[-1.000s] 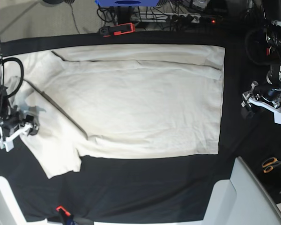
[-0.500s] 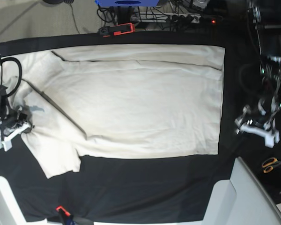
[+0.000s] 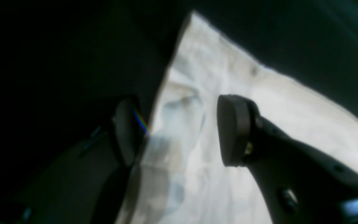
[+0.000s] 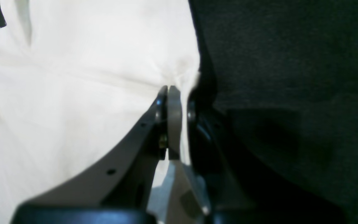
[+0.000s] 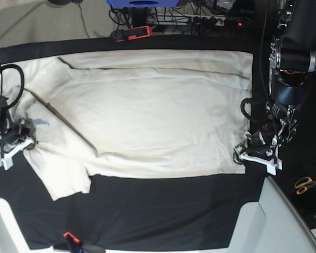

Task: Fold the T-shirt properly
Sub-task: 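Move the left gripper down to grasp the shirt's side edge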

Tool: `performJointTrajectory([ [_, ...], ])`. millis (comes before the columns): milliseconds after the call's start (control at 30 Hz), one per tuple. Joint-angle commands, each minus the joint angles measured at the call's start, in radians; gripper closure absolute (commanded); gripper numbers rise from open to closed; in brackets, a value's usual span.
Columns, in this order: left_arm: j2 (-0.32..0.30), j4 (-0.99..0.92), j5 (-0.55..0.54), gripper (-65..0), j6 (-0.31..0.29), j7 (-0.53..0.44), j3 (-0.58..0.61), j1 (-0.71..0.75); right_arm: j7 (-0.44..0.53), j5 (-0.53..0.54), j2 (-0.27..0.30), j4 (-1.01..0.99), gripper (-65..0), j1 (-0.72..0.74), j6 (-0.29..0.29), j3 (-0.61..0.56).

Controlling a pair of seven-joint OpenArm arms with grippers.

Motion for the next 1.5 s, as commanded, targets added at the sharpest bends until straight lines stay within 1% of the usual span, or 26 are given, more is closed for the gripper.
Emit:
performJointTrajectory([
  [0, -0.017, 0.005, 0.002, -38.3, 0.01, 0.016, -0.002, -0.019, 0.019, 0.009, 0.02, 0.008, 0.0, 0.027, 0.008, 0.004],
  [100, -0.017, 0.022, -0.006, -38.2, 0.012, 0.021, -0.003, 0.026, 0.019, 0.009, 0.02, 0.008, 0.0, 0.027, 0.008, 0.004],
  [300, -0.021, 0.115, -0.007, -38.0, 0.012, 0.023, -0.003, 0.123, 0.019, 0.009, 0.02, 0.008, 0.0, 0.027, 0.008, 0.001],
  [433, -0.021, 0.125, -0.007, -37.8, 0.012, 0.023, -0.003, 0.144, 0.019, 0.009, 0.02, 0.008, 0.0, 0.027, 0.008, 0.001],
  [467, -0.021, 0.123, -0.007, -36.9, 0.012, 0.024, -0.003, 0.146, 0.019, 0.009, 0.02, 0.008, 0.0, 0.027, 0.008, 0.001],
  [500, -0.021, 0.123, -0.007, -33.7, 0.012, 0.032, -0.003, 0.152, 0.019, 0.009, 0.02, 0.008, 0.0, 0.027, 0.008, 0.001],
  [567, -0.021, 0.123, -0.007, -23.5, 0.012, 0.067, -0.005, 0.149, 0.019, 0.009, 0.02, 0.008, 0.0, 0.027, 0.008, 0.001],
  [633, -0.02, 0.128, -0.007, -14.3, 0.012, 0.078, -0.005, 0.149, 0.019, 0.009, 0.02, 0.008, 0.0, 0.026, 0.008, 0.001],
  [700, -0.018, 0.126, -0.007, -8.4, 0.012, 0.078, -0.005, 0.147, 0.019, 0.009, 0.02, 0.008, 0.0, 0.024, 0.008, 0.001],
  [733, -0.018, 0.125, -0.007, -7.2, 0.012, 0.078, -0.005, 0.147, 0.019, 0.009, 0.02, 0.008, 0.0, 0.024, 0.008, 0.001],
  [1033, -0.017, 0.12, -0.007, -5.8, 0.012, 0.081, -0.005, 0.153, 0.019, 0.009, 0.02, 0.008, 0.0, 0.024, 0.008, 0.001],
  [1067, -0.017, 0.12, -0.007, -3.6, 0.012, 0.081, -0.005, 0.153, 0.019, 0.009, 0.02, 0.008, 0.0, 0.024, 0.008, 0.001],
  [1100, -0.017, 0.12, -0.007, 0.0, 0.012, 0.082, -0.005, 0.155, 0.019, 0.009, 0.02, 0.008, 0.0, 0.024, 0.008, 0.001],
  [1167, -0.02, 0.12, -0.007, 0.0, 0.012, 0.087, -0.005, 0.156, 0.019, 0.009, 0.02, 0.008, 0.0, 0.024, 0.008, 0.001],
  [1300, -0.024, 0.135, -0.007, 0.0, 0.012, 0.153, -0.005, 0.155, 0.019, 0.009, 0.02, 0.008, 0.0, 0.024, 0.008, 0.001],
  [1400, -0.026, 0.2, -0.007, 0.0, 0.012, 0.191, -0.006, 0.172, 0.019, 0.009, 0.02, 0.008, 0.0, 0.024, 0.008, 0.001],
  [1467, -0.032, 0.275, -0.007, 0.0, 0.012, 0.231, -0.042, 0.202, 0.019, 0.009, 0.02, 0.008, 0.0, 0.024, 0.008, 0.001],
])
